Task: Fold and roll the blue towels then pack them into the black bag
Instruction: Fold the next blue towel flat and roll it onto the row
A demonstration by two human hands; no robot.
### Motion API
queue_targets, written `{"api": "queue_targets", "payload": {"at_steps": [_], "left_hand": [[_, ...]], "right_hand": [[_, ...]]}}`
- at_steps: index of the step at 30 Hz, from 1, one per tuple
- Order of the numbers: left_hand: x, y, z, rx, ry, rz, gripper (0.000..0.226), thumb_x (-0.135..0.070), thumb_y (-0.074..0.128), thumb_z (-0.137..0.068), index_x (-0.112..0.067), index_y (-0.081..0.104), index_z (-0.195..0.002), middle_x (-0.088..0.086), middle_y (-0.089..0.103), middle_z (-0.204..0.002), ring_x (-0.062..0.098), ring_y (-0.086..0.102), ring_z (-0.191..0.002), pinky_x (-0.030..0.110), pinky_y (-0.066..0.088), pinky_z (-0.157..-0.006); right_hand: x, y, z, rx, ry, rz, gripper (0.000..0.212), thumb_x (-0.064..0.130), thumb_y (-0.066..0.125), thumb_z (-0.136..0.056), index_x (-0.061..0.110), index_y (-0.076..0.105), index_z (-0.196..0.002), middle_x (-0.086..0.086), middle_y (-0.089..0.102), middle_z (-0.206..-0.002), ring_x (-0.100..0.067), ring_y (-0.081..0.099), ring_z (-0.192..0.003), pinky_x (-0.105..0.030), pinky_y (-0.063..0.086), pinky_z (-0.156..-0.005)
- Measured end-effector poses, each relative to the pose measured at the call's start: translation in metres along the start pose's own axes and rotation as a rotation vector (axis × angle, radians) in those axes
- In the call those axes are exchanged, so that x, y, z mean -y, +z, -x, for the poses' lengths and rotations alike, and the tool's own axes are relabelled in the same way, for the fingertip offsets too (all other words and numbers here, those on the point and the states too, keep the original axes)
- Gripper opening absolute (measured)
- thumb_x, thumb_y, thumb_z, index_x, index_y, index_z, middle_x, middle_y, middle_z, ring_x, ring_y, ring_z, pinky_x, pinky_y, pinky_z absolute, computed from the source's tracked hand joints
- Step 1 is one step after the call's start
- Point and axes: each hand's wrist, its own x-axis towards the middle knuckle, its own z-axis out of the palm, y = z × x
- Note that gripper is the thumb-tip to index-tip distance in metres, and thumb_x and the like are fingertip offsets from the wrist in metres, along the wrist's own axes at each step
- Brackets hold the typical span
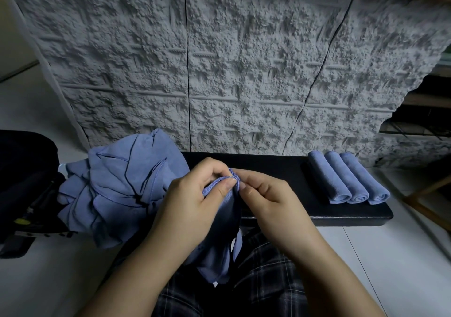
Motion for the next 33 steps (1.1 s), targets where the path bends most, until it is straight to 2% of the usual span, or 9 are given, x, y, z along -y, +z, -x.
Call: {"api": "queue_targets", "payload": {"at_steps": [6, 9, 13, 16, 18, 21, 27, 30, 33], "left_hand": [[0.000, 0.001, 0.000, -0.047, -0.021, -0.009, 0.010, -0.043, 0.056, -0.080, -0.035, 0.054, -0.084, -0.013, 0.067, -0.079, 0.008, 0.064, -0.078, 0.045, 0.052, -0.077], [0.000, 0.002, -0.001, -0.090, -0.031, 0.001, 0.009, -0.042, 0.057, -0.078, -0.034, 0.054, -0.081, -0.008, 0.066, -0.073, 0.012, 0.064, -0.070, 0.046, 0.052, -0.070], [-0.003, 0.001, -0.007, -0.186, -0.035, 0.013, 0.022, -0.040, 0.069, -0.076, -0.027, 0.052, -0.072, -0.008, 0.054, -0.059, 0.005, 0.045, -0.052, 0.024, 0.040, -0.053], [-0.008, -0.007, -0.014, -0.105, 0.000, 0.048, 0.021, -0.041, 0.071, -0.074, -0.027, 0.055, -0.074, -0.008, 0.054, -0.061, 0.003, 0.044, -0.054, 0.019, 0.037, -0.052], [-0.011, -0.015, -0.016, -0.014, 0.048, 0.036, 0.014, -0.047, 0.063, -0.074, -0.035, 0.057, -0.078, -0.009, 0.061, -0.069, 0.009, 0.052, -0.058, 0.029, 0.045, -0.055], [-0.013, -0.028, -0.014, 0.071, 0.210, -0.239, 0.024, -0.055, 0.046, -0.079, -0.036, 0.054, -0.090, -0.004, 0.061, -0.072, 0.017, 0.058, -0.065, 0.038, 0.049, -0.062], [0.005, -0.050, -0.014, 0.284, 0.326, -0.719, 0.040, -0.067, 0.022, -0.075, -0.037, 0.038, -0.096, 0.000, 0.062, -0.067, 0.025, 0.061, -0.068, 0.033, 0.040, -0.055], [0.008, -0.062, -0.017, 0.343, 0.278, -0.798, 0.033, -0.067, 0.028, -0.079, -0.037, 0.036, -0.092, -0.003, 0.060, -0.068, 0.024, 0.061, -0.073, 0.031, 0.033, -0.052], [0.005, -0.074, -0.024, 0.389, 0.157, -0.910, 0.017, -0.052, 0.044, -0.092, -0.035, 0.042, -0.093, -0.006, 0.042, -0.063, 0.020, 0.056, -0.076, 0.033, 0.030, -0.058]], "right_hand": [[0.003, 0.003, 0.002, 0.000, -0.036, 0.016, 0.034, 0.005, 0.044, -0.099, 0.027, 0.067, -0.110, 0.011, 0.071, -0.105, -0.003, 0.064, -0.104, -0.022, 0.048, -0.093], [0.006, 0.003, 0.002, 0.034, -0.059, 0.000, 0.032, 0.006, 0.046, -0.098, 0.028, 0.066, -0.111, 0.008, 0.072, -0.106, -0.011, 0.065, -0.105, -0.030, 0.049, -0.095], [0.009, 0.001, 0.000, 0.011, -0.113, -0.019, 0.022, 0.008, 0.057, -0.093, 0.017, 0.067, -0.110, 0.001, 0.073, -0.103, -0.014, 0.066, -0.102, -0.037, 0.050, -0.095], [0.014, -0.002, -0.001, -0.059, -0.158, -0.026, 0.021, 0.008, 0.057, -0.092, 0.024, 0.070, -0.097, 0.008, 0.074, -0.095, -0.005, 0.067, -0.092, -0.026, 0.052, -0.086], [0.016, -0.006, -0.002, -0.146, -0.178, -0.049, 0.019, 0.012, 0.060, -0.091, 0.026, 0.072, -0.089, 0.008, 0.074, -0.090, -0.003, 0.066, -0.086, -0.024, 0.051, -0.082], [0.014, -0.018, -0.005, -0.295, -0.165, -0.178, 0.015, 0.021, 0.059, -0.087, 0.019, 0.073, -0.087, -0.001, 0.074, -0.089, -0.011, 0.063, -0.083, -0.032, 0.050, -0.081], [0.007, -0.061, -0.025, -0.534, -0.062, -0.356, 0.020, 0.018, 0.054, -0.095, 0.014, 0.069, -0.082, -0.014, 0.060, -0.081, -0.025, 0.049, -0.078, -0.038, 0.038, -0.074], [0.005, -0.084, -0.032, -0.602, -0.025, -0.381, 0.028, 0.020, 0.051, -0.097, 0.018, 0.067, -0.074, -0.012, 0.054, -0.079, -0.024, 0.044, -0.076, -0.037, 0.034, -0.071], [0.002, -0.099, -0.037, -0.638, -0.042, -0.323, 0.030, 0.022, 0.050, -0.097, 0.022, 0.069, -0.074, -0.003, 0.055, -0.073, -0.019, 0.044, -0.071, -0.031, 0.034, -0.063]]}}
